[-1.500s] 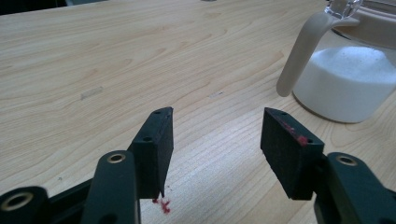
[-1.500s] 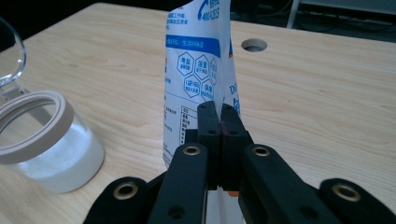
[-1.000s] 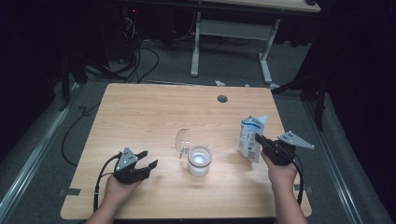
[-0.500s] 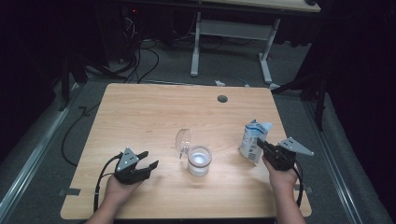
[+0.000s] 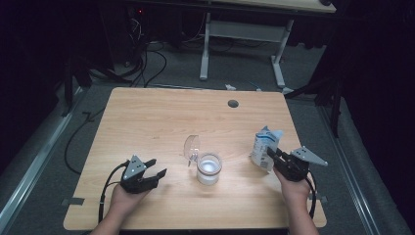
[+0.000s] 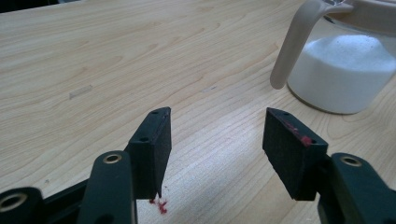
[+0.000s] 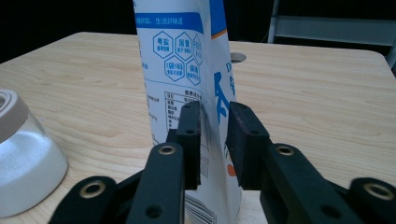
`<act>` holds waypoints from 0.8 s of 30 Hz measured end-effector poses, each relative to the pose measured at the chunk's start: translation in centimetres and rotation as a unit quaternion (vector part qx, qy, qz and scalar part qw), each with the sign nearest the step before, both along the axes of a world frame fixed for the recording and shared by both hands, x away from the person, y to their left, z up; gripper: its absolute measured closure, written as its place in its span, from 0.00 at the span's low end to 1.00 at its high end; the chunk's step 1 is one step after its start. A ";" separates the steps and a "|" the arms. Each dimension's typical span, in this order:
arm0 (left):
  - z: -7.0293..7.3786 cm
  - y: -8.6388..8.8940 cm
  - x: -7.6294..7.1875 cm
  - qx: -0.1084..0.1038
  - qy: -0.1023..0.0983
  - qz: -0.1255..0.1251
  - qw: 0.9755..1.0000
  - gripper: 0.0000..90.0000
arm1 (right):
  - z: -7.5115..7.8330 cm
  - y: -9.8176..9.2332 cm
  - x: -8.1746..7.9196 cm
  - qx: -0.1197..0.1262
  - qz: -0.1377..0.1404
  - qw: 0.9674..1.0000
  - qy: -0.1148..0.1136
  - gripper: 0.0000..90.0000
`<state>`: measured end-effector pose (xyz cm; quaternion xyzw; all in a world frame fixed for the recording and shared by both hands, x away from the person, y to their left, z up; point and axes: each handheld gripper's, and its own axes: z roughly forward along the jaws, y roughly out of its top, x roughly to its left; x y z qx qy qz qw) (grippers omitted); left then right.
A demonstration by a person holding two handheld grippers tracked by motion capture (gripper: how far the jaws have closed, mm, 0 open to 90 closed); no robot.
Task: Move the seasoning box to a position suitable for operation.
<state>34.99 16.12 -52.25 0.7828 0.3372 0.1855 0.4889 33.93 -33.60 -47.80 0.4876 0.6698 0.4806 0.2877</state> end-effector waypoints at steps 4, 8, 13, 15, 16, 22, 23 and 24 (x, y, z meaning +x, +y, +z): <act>0.0 0.0 0.0 0.000 0.000 0.001 1.000 0.47 | 0.0 0.1 0.0 0.002 -0.001 1.000 0.004 0.76; 0.0 0.0 0.0 0.001 0.002 0.001 1.000 0.47 | 0.0 0.3 -0.1 -0.004 -0.005 1.000 0.006 0.69; 0.0 0.0 0.1 -0.001 0.003 0.002 1.000 0.47 | 0.0 0.2 -0.4 -0.009 -0.011 1.000 0.012 0.61; 0.0 0.0 0.1 -0.001 0.005 0.002 1.000 0.47 | 0.0 0.3 -0.5 -0.012 -0.012 1.000 0.013 0.59; 0.1 0.0 0.1 -0.001 0.007 0.003 1.000 0.47 | 0.0 0.2 -0.5 -0.015 -0.012 1.000 0.013 0.58; 0.0 -0.2 0.2 -0.001 0.014 0.002 1.000 0.46 | -0.3 0.4 -1.3 -0.040 -0.025 0.999 0.024 0.52; 0.0 -0.3 0.2 -0.002 0.014 0.003 1.000 0.46 | -0.4 0.4 -1.5 -0.045 -0.026 0.998 0.024 0.52; 0.0 -0.3 0.2 -0.002 0.015 0.002 1.000 0.46 | -0.7 0.5 -1.9 -0.051 -0.029 0.998 0.028 0.52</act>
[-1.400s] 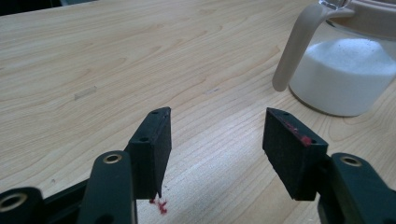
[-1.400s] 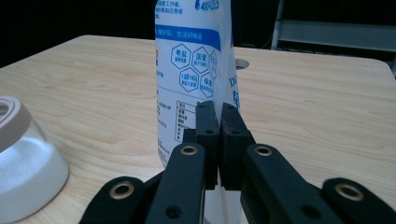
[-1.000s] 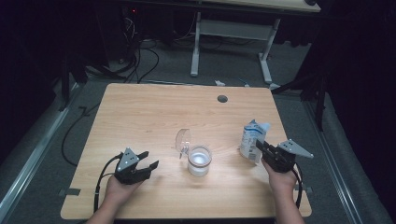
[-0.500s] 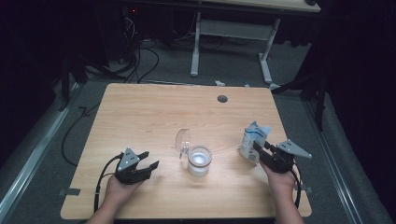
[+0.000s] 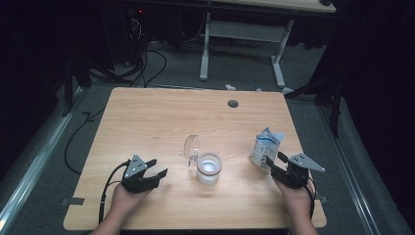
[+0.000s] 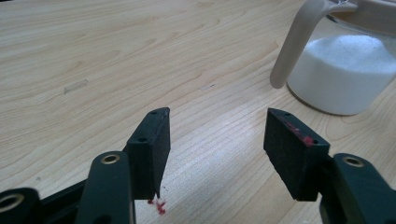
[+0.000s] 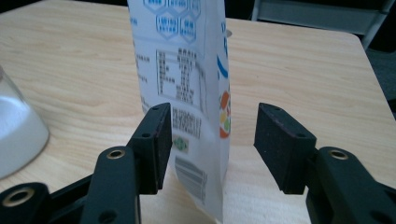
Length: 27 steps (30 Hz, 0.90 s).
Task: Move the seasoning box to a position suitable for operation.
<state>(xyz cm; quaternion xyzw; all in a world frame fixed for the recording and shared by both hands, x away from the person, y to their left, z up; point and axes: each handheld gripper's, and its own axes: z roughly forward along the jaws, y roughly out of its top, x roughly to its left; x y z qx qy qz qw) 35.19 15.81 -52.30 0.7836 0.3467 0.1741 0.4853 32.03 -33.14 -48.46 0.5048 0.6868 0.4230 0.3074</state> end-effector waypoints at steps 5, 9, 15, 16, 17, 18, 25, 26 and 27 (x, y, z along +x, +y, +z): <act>0.0 -0.1 0.0 0.000 0.000 0.001 1.000 0.46 | -0.7 0.0 -1.0 0.001 -0.006 1.000 0.005 0.51; 0.0 -0.2 -0.1 0.002 0.000 0.001 1.000 0.45 | -1.2 0.1 -1.9 -0.004 -0.010 1.000 0.008 0.50; 0.0 -0.3 -0.1 0.003 -0.002 -0.001 1.000 0.45 | -1.5 0.3 -2.9 -0.003 -0.013 1.000 0.007 0.50; 0.0 -0.3 -0.1 0.003 -0.002 -0.001 1.000 0.45 | -1.5 0.4 -3.3 -0.004 -0.010 1.000 0.007 0.50; 0.0 -0.3 -0.1 0.003 -0.002 -0.001 1.000 0.45 | -1.6 0.4 -3.4 -0.001 -0.010 1.000 0.010 0.50; 0.0 -0.4 -0.1 0.005 -0.001 -0.003 1.000 0.45 | -1.6 0.5 -3.6 -0.003 -0.008 1.000 0.010 0.51; 0.0 -0.4 -0.1 0.003 0.002 0.001 1.000 0.45 | -1.8 1.2 -4.2 -0.015 0.007 1.000 0.010 0.51; 0.1 -0.5 -0.1 0.006 0.001 0.002 1.000 0.45 | -1.8 1.6 -4.3 -0.016 0.013 1.000 0.012 0.51; 0.1 -0.5 -0.1 0.006 0.001 0.002 1.000 0.44 | -1.8 1.6 -4.3 -0.016 0.013 1.000 0.012 0.51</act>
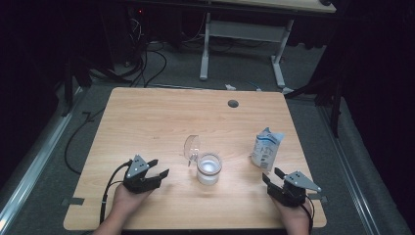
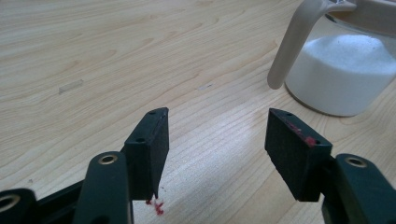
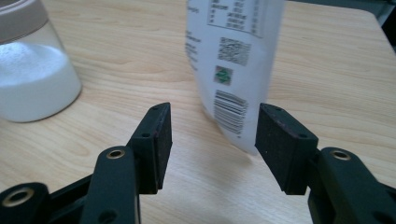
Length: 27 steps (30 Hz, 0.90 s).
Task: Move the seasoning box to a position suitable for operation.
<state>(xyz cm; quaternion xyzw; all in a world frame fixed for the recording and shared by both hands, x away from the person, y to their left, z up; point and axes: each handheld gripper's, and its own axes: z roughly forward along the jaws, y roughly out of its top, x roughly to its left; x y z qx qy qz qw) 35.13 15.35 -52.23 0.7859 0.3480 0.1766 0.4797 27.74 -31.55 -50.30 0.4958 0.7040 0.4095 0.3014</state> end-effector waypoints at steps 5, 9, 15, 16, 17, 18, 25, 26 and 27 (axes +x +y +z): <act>0.0 -0.2 0.0 0.012 -0.004 0.004 1.000 0.43 | -0.1 1.2 0.2 -0.009 0.015 1.000 0.000 0.51; 0.0 -0.3 0.0 0.011 -0.001 0.011 1.000 0.41 | -0.1 2.4 0.8 -0.011 0.029 1.000 -0.001 0.53; 0.0 -0.5 0.1 0.017 0.002 0.017 1.000 0.40 | 0.0 3.9 1.6 -0.012 0.046 0.999 -0.002 0.53; 0.0 -0.5 0.1 0.017 0.002 0.017 1.000 0.40 | 0.0 3.9 1.6 -0.012 0.046 0.999 -0.002 0.53; 0.0 -0.5 0.1 0.019 0.004 0.018 1.000 0.40 | 0.0 4.4 1.9 -0.010 0.051 0.999 -0.001 0.55; 0.0 -0.5 0.1 0.019 0.004 0.018 1.000 0.40 | 0.0 4.4 1.9 -0.010 0.051 0.999 -0.001 0.55; 0.0 -0.5 0.2 0.010 0.010 0.024 1.000 0.41 | -0.1 6.0 3.1 -0.009 0.051 0.999 0.002 0.62; 0.0 -0.5 0.2 0.010 0.010 0.024 1.000 0.41 | -0.1 6.0 3.1 -0.009 0.051 0.999 0.002 0.62; 0.0 -0.4 0.1 0.010 0.008 0.026 1.000 0.41 | 0.0 6.4 3.4 -0.011 0.055 0.998 0.000 0.64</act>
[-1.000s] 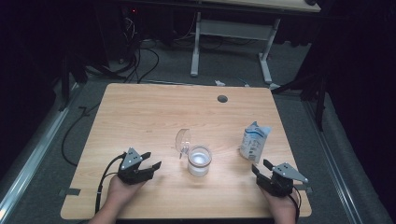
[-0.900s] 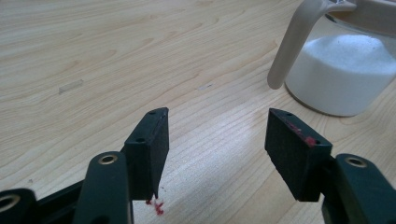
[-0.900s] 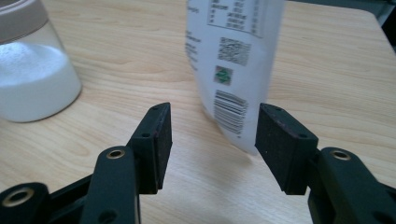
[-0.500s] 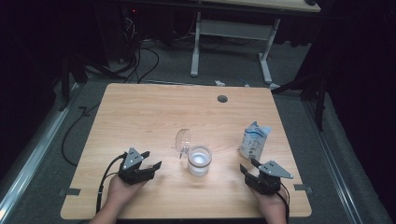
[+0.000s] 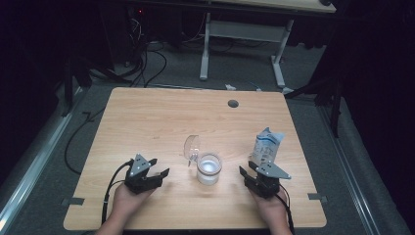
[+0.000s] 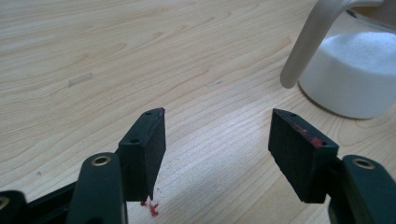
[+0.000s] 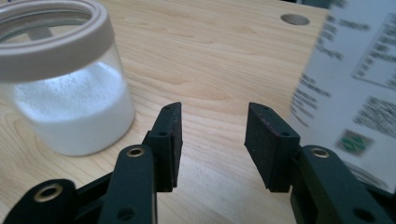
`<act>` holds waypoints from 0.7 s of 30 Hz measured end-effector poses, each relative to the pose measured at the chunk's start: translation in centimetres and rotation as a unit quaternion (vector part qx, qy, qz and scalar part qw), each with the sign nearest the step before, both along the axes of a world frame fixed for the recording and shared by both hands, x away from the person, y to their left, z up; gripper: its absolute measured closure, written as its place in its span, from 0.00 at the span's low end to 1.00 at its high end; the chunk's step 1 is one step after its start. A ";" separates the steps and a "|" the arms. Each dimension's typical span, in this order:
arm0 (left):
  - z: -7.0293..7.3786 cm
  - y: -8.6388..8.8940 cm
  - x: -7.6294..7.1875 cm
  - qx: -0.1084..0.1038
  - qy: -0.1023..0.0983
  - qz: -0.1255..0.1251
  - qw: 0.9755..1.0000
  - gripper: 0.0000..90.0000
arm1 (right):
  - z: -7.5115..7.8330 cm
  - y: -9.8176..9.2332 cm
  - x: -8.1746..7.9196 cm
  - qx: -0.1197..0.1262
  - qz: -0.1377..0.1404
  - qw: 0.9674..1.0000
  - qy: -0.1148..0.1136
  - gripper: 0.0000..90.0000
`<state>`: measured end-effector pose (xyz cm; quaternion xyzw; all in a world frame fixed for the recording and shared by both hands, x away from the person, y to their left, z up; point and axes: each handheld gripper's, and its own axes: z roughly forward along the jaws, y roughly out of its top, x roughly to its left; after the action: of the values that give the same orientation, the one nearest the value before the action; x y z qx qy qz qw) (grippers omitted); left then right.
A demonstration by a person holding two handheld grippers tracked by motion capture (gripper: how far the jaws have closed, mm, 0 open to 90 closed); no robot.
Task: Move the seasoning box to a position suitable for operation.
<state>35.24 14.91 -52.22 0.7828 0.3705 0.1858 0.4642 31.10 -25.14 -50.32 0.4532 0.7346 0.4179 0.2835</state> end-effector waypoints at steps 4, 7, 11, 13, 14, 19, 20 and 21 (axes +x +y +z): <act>0.4 -0.2 -0.6 -0.008 -0.009 -0.001 1.000 0.40 | 0.2 0.9 0.6 -0.002 0.009 1.000 -0.010 0.66; 0.6 -0.3 -0.8 -0.013 -0.006 -0.002 1.000 0.42 | 0.0 1.4 0.9 -0.005 0.010 1.000 -0.010 0.66; 0.9 -0.3 -1.1 -0.030 0.005 0.004 1.000 0.44 | -0.2 1.6 0.8 -0.005 0.012 1.000 -0.012 0.67; 0.8 -0.3 -1.3 -0.042 0.013 0.011 0.999 0.46 | -0.1 1.8 0.6 -0.010 0.017 1.000 -0.016 0.67; 0.6 -0.4 -1.4 -0.038 0.016 0.016 0.999 0.47 | -0.1 1.9 0.4 -0.015 0.023 1.000 -0.015 0.67; 0.6 -0.8 -1.7 -0.032 0.017 0.019 0.999 0.55 | -0.1 1.9 0.3 -0.002 0.031 0.999 -0.009 0.69; 0.8 -1.1 -1.6 -0.025 0.012 0.018 0.999 0.57 | -0.1 1.9 0.2 0.008 0.035 0.999 -0.006 0.71; 0.8 -1.1 -1.6 -0.025 0.012 0.018 0.999 0.58 | -0.1 1.9 0.2 0.008 0.035 0.999 -0.006 0.71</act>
<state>33.60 13.79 -51.42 0.7667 0.3944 0.1750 0.4755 31.34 -23.21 -50.39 0.4266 0.7449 0.4365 0.2693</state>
